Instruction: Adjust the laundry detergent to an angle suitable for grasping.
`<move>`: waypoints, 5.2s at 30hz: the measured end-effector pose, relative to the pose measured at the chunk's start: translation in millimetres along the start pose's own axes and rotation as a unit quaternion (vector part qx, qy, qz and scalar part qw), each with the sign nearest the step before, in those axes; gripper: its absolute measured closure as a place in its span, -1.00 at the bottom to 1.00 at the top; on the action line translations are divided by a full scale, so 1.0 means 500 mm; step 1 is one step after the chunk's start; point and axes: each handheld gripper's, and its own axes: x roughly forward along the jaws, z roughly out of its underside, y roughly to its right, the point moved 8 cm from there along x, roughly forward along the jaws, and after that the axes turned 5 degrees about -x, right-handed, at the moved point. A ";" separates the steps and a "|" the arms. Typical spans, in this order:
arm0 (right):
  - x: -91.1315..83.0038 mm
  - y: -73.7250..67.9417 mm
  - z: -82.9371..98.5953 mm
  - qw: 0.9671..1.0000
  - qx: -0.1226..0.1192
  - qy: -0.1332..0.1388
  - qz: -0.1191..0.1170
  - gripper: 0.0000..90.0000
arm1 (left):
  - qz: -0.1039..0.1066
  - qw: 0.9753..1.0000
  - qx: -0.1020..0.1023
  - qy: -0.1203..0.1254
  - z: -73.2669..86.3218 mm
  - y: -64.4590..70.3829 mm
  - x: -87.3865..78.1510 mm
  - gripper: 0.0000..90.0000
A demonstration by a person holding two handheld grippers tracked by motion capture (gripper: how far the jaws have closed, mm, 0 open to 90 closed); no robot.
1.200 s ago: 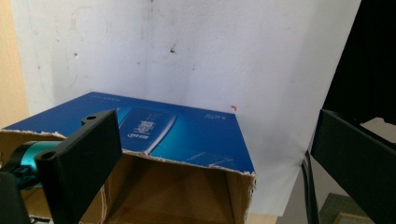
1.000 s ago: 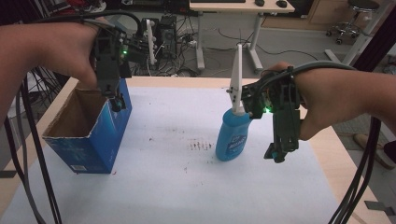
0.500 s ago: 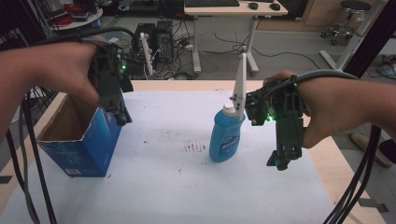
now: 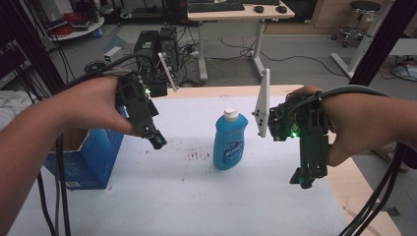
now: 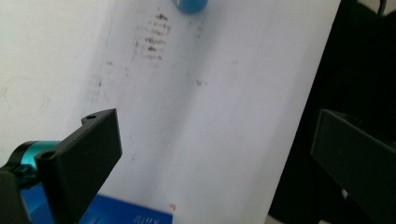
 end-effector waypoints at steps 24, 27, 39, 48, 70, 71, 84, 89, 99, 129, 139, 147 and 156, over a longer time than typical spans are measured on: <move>0.010 -0.012 0.047 1.000 0.016 0.007 0.001 -0.98 | -0.018 0.991 -0.074 0.113 -0.134 0.014 0.100 -0.96; 0.010 -0.014 0.048 1.000 0.015 0.008 0.000 -0.98 | -0.016 0.991 -0.069 0.113 -0.147 0.016 0.112 -0.96; 0.009 -0.017 0.050 1.000 0.019 0.009 0.003 -0.98 | -0.020 0.990 -0.074 0.122 -0.202 0.016 0.162 -0.96; 0.012 -0.019 0.057 1.000 0.019 0.011 0.001 -0.98 | -0.030 0.989 -0.076 0.124 -0.234 0.014 0.202 -0.96; 0.017 -0.016 0.059 1.000 0.022 0.011 0.000 -0.98 | -0.058 0.986 -0.089 0.131 -0.261 -0.001 0.231 -0.94; 0.017 -0.016 0.060 1.000 0.022 0.011 0.000 -0.98 | -0.058 0.985 -0.091 0.132 -0.261 -0.001 0.231 -0.94; 0.018 -0.014 0.060 1.000 0.025 0.010 0.001 -0.98 | -0.072 0.985 -0.084 0.129 -0.263 -0.002 0.237 -0.82; 0.018 -0.013 0.060 1.000 0.028 0.009 0.002 -0.98 | -0.063 0.985 -0.080 0.139 -0.268 0.004 0.235 -0.71; 0.015 -0.016 0.054 1.000 0.023 0.008 0.003 -0.98 | -0.068 0.985 -0.079 0.135 -0.266 0.001 0.236 -0.60; 0.015 -0.011 0.055 1.000 0.025 0.008 0.006 -0.98 | -0.087 0.986 -0.065 0.126 -0.264 -0.002 0.237 -0.14; 0.021 -0.010 0.048 1.000 0.024 0.009 0.006 -0.98 | -0.095 0.988 -0.048 0.116 -0.259 0.001 0.220 -0.14; 0.021 -0.009 0.032 1.000 0.015 0.012 0.007 -0.98 | -0.087 0.988 -0.016 0.128 -0.239 0.015 0.162 -0.14; 0.022 -0.003 0.010 1.000 0.006 0.006 0.005 -0.98 | -0.067 0.989 0.028 0.126 -0.189 0.016 0.094 -0.14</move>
